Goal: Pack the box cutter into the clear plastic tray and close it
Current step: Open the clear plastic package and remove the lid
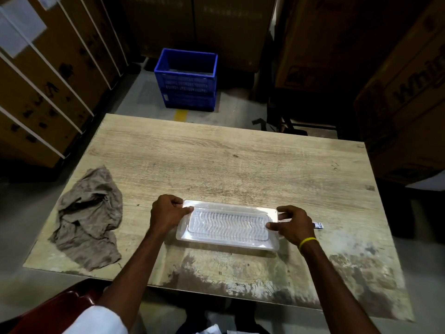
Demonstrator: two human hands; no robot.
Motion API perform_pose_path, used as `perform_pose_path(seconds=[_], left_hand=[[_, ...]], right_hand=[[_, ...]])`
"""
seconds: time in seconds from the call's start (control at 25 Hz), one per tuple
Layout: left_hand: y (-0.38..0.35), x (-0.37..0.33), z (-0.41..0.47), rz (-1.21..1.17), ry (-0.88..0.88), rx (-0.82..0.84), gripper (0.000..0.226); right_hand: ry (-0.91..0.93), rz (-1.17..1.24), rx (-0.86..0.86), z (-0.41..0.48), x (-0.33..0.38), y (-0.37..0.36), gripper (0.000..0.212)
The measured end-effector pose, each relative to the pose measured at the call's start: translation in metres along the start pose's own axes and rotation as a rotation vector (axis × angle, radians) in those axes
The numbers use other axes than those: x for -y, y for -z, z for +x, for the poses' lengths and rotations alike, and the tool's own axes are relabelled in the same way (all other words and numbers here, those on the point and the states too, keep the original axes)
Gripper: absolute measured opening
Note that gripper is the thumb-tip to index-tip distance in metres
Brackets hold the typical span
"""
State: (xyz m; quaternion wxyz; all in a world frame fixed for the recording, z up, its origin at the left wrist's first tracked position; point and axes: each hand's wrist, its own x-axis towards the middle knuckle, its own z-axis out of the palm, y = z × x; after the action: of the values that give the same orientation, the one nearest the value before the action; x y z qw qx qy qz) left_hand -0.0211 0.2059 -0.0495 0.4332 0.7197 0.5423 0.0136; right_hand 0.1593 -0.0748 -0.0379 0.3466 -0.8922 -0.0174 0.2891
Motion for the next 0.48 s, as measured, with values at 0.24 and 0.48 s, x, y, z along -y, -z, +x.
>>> perform_pose_path(seconds=[0.24,0.48], left_hand=[[-0.005,0.005,-0.006,0.002,-0.018,-0.042,0.045],[-0.007,0.004,-0.011,0.003,0.010,-0.074,0.041]], right_hand=[[-0.006,-0.042,-0.014,0.003,-0.001,-0.002,0.066],[0.025,-0.050,-0.053,0.001,-0.001,-0.004,0.068]])
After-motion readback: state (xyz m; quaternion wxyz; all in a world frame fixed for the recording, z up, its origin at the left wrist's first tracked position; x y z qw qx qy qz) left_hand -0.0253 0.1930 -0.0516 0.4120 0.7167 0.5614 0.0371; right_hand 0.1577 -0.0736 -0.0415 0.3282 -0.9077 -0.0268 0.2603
